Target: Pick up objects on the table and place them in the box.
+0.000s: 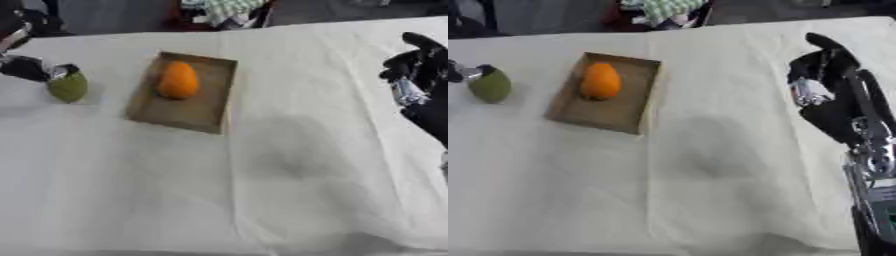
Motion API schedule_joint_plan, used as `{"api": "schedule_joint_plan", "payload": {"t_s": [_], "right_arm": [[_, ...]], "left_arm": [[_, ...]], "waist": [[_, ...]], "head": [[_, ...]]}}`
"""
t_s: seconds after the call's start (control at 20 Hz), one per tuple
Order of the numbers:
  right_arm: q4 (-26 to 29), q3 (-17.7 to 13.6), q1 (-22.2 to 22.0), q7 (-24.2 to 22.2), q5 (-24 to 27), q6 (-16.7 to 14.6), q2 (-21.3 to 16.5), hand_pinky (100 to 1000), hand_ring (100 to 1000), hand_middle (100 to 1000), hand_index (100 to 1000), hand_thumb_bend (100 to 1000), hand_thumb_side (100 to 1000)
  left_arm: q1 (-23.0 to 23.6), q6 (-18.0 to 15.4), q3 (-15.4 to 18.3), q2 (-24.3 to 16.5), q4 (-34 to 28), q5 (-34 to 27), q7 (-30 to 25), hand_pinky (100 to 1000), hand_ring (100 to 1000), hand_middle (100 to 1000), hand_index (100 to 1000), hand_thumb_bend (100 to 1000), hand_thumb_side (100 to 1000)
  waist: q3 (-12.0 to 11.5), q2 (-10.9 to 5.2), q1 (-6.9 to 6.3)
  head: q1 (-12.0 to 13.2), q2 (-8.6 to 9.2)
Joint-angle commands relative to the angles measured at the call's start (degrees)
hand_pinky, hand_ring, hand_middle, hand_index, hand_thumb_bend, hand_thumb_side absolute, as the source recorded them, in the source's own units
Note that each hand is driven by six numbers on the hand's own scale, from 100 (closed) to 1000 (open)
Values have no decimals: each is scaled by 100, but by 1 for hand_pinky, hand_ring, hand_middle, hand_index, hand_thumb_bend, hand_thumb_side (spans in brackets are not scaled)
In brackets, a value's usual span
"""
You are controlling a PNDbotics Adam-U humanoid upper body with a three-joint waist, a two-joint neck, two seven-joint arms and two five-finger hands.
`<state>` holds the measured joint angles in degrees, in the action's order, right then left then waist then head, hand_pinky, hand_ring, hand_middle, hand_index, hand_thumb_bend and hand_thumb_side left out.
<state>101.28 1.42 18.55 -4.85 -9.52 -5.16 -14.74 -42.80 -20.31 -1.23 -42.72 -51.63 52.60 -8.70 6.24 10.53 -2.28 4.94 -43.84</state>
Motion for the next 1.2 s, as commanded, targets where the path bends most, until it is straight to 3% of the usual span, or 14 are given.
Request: {"api": "schedule_joint_plan", "payload": {"t_s": [0.05, 0.4, 0.6, 1.0, 1.15, 1.2], "right_arm": [[47, -44, 45, 19, -35, -5, -105, 741, 629, 618, 915, 100, 449], [48, -36, 57, 10, -22, -7, -89, 741, 629, 618, 915, 100, 449], [48, -32, 71, 5, -15, -8, -75, 741, 629, 618, 915, 100, 448], [47, -26, 105, 2, -1, -7, -62, 741, 629, 618, 915, 100, 446], [47, -22, 111, -6, 2, -8, -61, 741, 629, 618, 915, 100, 446], [46, -24, 111, -6, 1, -8, -62, 741, 629, 618, 915, 100, 446]], "left_arm": [[-210, 1, 164, -109, 419, 317, 142, 724, 714, 771, 918, 526, 509], [-480, 188, 236, 147, 981, 1096, 812, 715, 711, 774, 920, 537, 433], [-557, 395, 267, 285, 1150, 1491, 1137, 707, 701, 767, 918, 502, 337], [-609, 510, 330, 459, 1637, 1882, 1053, 712, 713, 781, 925, 467, 326], [-590, 495, 333, 478, 1710, 1940, 908, 657, 609, 684, 838, 312, 116], [-586, 505, 342, 478, 1704, 1952, 913, 623, 553, 612, 784, 218, 114]], "waist": [[3, -94, 10], [23, -71, 23], [56, -51, 34], [125, 8, 48], [130, 16, 45], [132, 15, 45]], "head": [[-6, -28], [14, -28], [36, -28], [65, -28], [58, -28], [55, -28]]}}
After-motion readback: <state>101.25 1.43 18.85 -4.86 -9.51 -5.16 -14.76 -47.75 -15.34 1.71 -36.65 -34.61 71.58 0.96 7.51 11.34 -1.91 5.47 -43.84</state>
